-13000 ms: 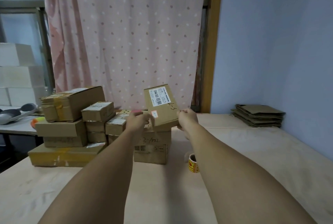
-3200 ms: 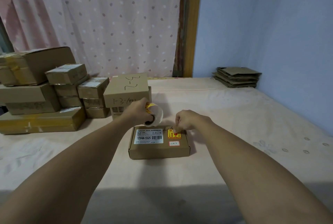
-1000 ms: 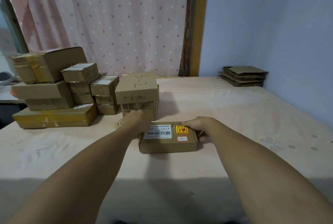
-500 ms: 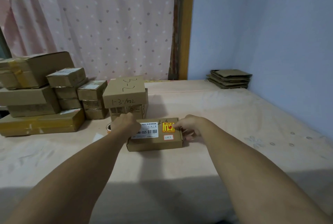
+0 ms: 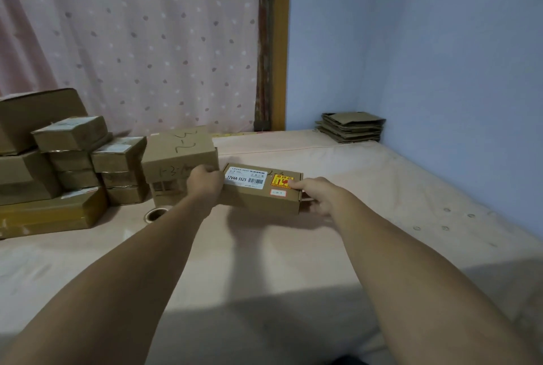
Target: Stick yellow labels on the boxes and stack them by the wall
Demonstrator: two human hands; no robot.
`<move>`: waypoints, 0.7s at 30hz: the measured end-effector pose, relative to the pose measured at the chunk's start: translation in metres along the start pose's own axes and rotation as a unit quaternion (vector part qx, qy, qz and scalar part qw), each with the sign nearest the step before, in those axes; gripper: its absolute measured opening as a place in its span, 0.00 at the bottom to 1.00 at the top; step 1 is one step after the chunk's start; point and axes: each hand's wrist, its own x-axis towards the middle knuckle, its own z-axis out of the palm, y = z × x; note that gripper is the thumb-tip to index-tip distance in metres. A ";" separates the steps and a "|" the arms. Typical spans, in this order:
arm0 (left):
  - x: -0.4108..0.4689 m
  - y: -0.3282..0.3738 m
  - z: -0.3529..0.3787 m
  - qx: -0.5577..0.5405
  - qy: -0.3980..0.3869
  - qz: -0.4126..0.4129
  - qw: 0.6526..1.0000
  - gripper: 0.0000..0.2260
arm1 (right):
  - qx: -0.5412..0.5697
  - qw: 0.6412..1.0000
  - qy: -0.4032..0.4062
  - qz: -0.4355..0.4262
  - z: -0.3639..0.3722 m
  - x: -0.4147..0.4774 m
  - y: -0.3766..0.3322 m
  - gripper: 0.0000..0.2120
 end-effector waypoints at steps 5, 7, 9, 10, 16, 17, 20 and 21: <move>-0.019 0.013 0.070 -0.124 -0.040 -0.075 0.989 0.15 | 0.072 0.993 0.092 -0.018 -0.055 0.002 0.006 0.18; -0.032 0.021 0.102 -0.189 -0.118 -0.108 0.969 0.16 | 0.104 0.986 0.128 -0.025 -0.080 0.000 0.009 0.20; -0.048 0.032 0.136 -0.215 -0.187 -0.117 0.951 0.18 | 0.140 0.978 0.152 -0.037 -0.106 -0.004 0.011 0.21; -0.058 0.038 0.153 -0.221 -0.213 -0.116 0.945 0.18 | 0.159 0.974 0.158 -0.043 -0.118 -0.005 0.013 0.21; -0.114 0.064 0.265 -0.247 -0.300 -0.096 0.917 0.22 | 0.216 0.951 0.213 -0.055 -0.192 -0.003 0.033 0.20; -0.120 0.066 0.284 -0.241 -0.304 -0.081 0.918 0.22 | 0.215 0.948 0.227 -0.055 -0.204 -0.003 0.036 0.20; -0.133 0.072 0.333 -0.219 -0.313 -0.054 0.922 0.19 | 0.180 0.943 0.273 -0.052 -0.239 0.003 0.046 0.21; -0.135 0.073 0.348 -0.210 -0.313 -0.051 0.925 0.17 | 0.157 0.942 0.292 -0.049 -0.251 0.007 0.050 0.22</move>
